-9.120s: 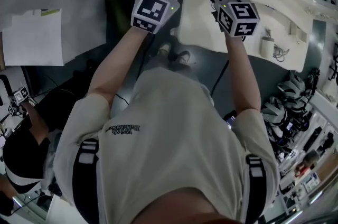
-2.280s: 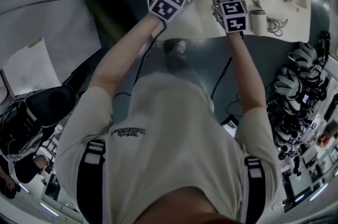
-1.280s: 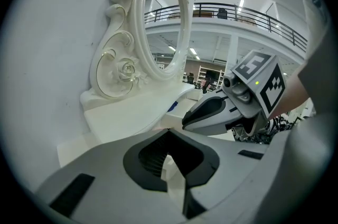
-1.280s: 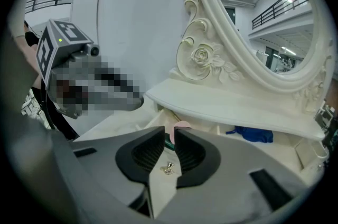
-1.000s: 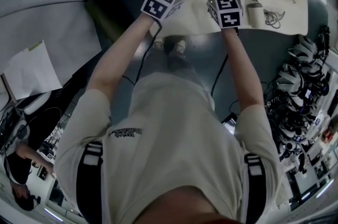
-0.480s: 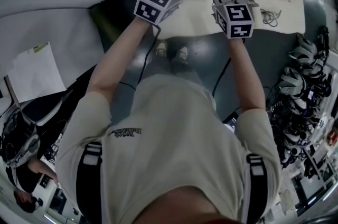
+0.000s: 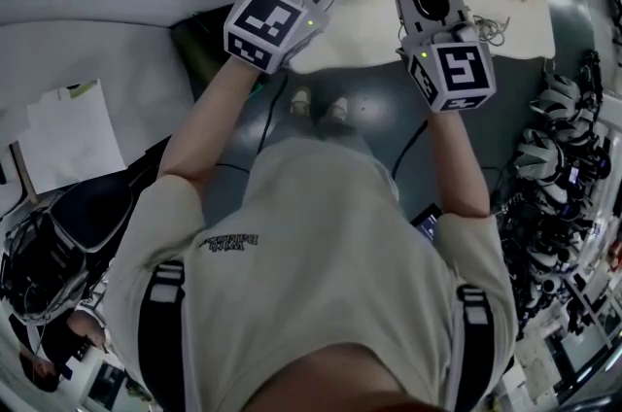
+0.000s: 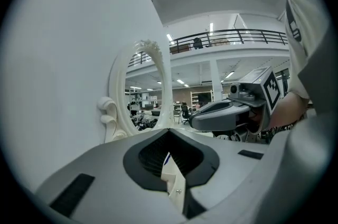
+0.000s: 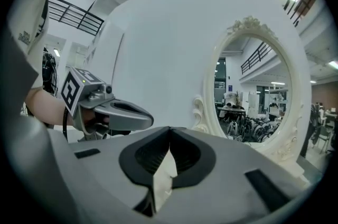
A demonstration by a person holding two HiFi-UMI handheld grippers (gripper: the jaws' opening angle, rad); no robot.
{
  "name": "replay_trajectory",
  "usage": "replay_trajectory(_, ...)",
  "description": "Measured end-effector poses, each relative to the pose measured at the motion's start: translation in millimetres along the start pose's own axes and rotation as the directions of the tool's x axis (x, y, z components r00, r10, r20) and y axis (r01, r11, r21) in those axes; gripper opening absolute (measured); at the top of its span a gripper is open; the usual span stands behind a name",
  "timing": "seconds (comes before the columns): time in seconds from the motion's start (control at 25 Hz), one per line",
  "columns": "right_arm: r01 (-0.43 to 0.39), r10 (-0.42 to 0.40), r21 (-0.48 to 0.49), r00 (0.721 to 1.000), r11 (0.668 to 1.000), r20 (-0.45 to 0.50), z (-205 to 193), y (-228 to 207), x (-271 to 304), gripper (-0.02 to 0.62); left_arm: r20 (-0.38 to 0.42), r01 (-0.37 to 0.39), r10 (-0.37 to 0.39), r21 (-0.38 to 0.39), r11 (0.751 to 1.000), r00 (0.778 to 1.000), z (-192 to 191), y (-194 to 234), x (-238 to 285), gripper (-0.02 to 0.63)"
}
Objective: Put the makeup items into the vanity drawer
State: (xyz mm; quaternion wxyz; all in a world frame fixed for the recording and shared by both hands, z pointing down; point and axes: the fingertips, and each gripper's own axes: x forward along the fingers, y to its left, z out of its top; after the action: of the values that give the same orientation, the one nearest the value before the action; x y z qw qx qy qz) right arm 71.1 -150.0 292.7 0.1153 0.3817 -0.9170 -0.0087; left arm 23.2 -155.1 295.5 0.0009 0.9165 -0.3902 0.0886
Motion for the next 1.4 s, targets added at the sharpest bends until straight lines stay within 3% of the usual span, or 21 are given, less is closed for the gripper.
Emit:
replay_trajectory(0.24,-0.016,0.014,0.03,0.997,0.999,0.077,31,30,-43,0.005,0.08,-0.006,0.003,0.045,0.999,0.997,37,-24,-45,0.014)
replay_trajectory(0.52,-0.017,0.012,0.04,0.993,0.999,0.119,41,60,-85,0.003,0.151,-0.054,0.039,0.09,0.994,0.988,63,-54,-85,0.014)
replay_trajectory(0.92,-0.055,0.044,0.069,0.988,0.996,0.146,43,96,-106,0.002,0.14,-0.059,0.051,0.056,0.997,0.989,54,-81,-115,0.014)
replay_trajectory(1.4,-0.041,0.032,0.048,0.983,0.998,0.179,58,102,-115,0.002,0.125,-0.064,0.057,0.055,0.996,0.991,56,-89,-131,0.014)
